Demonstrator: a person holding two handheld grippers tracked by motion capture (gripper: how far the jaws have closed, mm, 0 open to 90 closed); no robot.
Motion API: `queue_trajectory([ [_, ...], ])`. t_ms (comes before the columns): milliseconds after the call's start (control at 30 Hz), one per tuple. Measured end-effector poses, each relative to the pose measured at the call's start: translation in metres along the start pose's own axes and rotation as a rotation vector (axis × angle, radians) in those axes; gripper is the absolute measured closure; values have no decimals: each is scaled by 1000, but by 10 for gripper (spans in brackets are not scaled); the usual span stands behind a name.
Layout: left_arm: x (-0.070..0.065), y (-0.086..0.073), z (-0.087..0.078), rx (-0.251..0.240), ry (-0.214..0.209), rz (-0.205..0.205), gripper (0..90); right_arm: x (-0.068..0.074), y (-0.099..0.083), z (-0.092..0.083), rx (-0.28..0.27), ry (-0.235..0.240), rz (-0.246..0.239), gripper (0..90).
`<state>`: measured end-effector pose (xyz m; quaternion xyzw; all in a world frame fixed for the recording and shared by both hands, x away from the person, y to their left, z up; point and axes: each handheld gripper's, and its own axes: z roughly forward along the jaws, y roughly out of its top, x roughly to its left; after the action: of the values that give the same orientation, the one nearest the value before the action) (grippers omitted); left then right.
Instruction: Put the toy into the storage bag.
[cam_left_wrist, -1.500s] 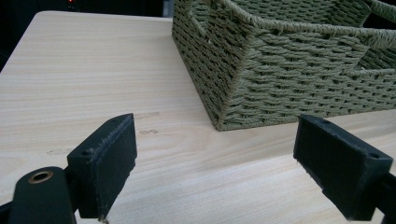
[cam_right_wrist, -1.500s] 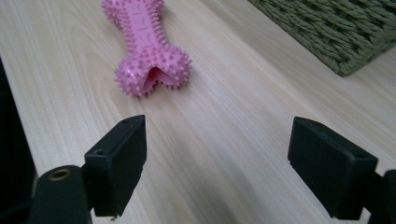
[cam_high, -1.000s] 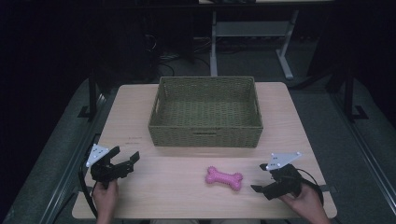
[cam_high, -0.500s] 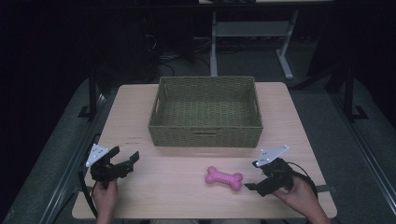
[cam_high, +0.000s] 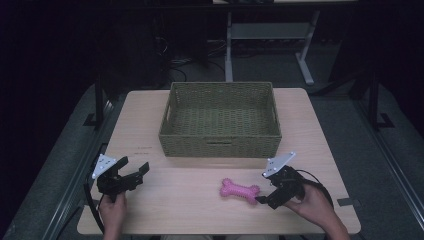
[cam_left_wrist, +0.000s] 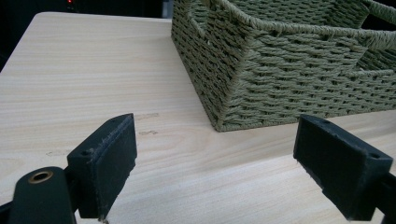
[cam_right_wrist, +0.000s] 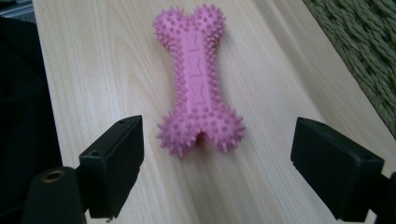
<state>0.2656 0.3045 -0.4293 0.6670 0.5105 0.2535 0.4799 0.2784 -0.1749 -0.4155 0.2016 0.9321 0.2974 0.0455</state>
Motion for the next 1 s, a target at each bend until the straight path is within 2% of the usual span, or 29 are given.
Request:
queue_trajectory([
  [433, 0, 0, -1, -5, -3, -2, 128, 3, 29, 18, 47, 39, -80, 195],
  [767, 0, 0, -1, -7, -4, -3, 128, 4, 45, 30, 92, 59, -108, 217],
  [1000, 0, 0, -1, -7, -5, -2, 128, 4, 49, 38, 111, 73, -116, 243],
])
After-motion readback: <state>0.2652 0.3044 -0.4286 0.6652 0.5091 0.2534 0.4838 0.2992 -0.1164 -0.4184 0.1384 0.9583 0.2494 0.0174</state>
